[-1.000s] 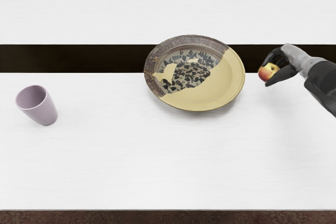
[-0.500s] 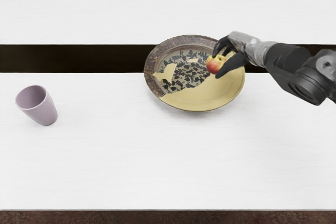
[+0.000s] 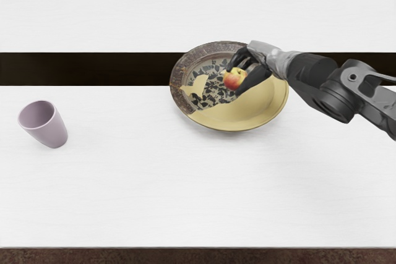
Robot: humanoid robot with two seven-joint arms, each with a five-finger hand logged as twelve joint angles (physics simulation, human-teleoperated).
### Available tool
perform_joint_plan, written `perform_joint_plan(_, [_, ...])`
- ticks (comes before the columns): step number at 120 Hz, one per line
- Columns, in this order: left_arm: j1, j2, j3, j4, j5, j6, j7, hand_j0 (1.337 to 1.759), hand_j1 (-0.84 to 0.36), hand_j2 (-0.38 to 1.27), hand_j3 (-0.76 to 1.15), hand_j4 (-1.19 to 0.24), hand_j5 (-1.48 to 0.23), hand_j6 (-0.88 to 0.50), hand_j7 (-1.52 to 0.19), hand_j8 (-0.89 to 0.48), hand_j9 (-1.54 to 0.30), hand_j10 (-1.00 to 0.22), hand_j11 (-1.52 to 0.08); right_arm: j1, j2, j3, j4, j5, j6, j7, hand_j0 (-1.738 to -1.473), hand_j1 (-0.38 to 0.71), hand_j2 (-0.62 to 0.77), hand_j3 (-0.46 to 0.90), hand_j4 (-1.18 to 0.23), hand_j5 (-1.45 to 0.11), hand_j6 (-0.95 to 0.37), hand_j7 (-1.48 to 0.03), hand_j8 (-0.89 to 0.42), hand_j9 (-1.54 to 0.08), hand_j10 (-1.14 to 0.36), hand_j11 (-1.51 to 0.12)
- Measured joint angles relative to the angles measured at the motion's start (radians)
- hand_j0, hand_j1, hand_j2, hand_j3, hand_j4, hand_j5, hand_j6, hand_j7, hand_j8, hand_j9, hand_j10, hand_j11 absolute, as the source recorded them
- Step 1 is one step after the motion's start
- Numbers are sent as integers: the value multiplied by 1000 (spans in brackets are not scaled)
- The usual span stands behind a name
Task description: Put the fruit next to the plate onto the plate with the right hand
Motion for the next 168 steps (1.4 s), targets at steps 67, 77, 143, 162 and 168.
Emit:
perform_joint_plan(67, [0,0,0,0,0,0,0,1658,69,47,0,-234,-304,-234,-304,-234,-304,-234,-304,-6,-76,35,-19,104,75,0,-1658,-173,0,0,-185,-212,-129,-207,-139,-211,-158,-212])
perform_joint_plan(77, [0,0,0,0,0,0,0,1658,69,47,0,-234,-304,-234,-304,-234,-304,-234,-304,-10,-117,56,-40,205,172,0,-1658,-215,-2,0,-139,-160,-101,-157,-108,-160,-120,-160])
perform_joint_plan(143, [0,0,0,0,0,0,0,1658,69,47,0,-234,-304,-234,-304,-234,-304,-234,-304,-98,-323,105,-446,934,717,163,-1658,-296,-7,0,-46,-59,-43,-59,-44,-59,-45,-59])
perform_joint_plan(162, [0,0,0,0,0,0,0,1658,69,47,0,-234,-304,-234,-304,-234,-304,-234,-304,-111,-345,105,-471,973,722,162,-1658,-300,-7,0,-41,-54,-39,-54,-39,-54,-40,-54])
perform_joint_plan(168, [0,0,-1,-1,0,0,0,1658,69,47,0,-234,-304,-234,-304,-234,-304,-234,-304,-113,-348,105,-471,977,723,162,-1658,-301,-7,0,-40,-53,-38,-53,-39,-53,-39,-53])
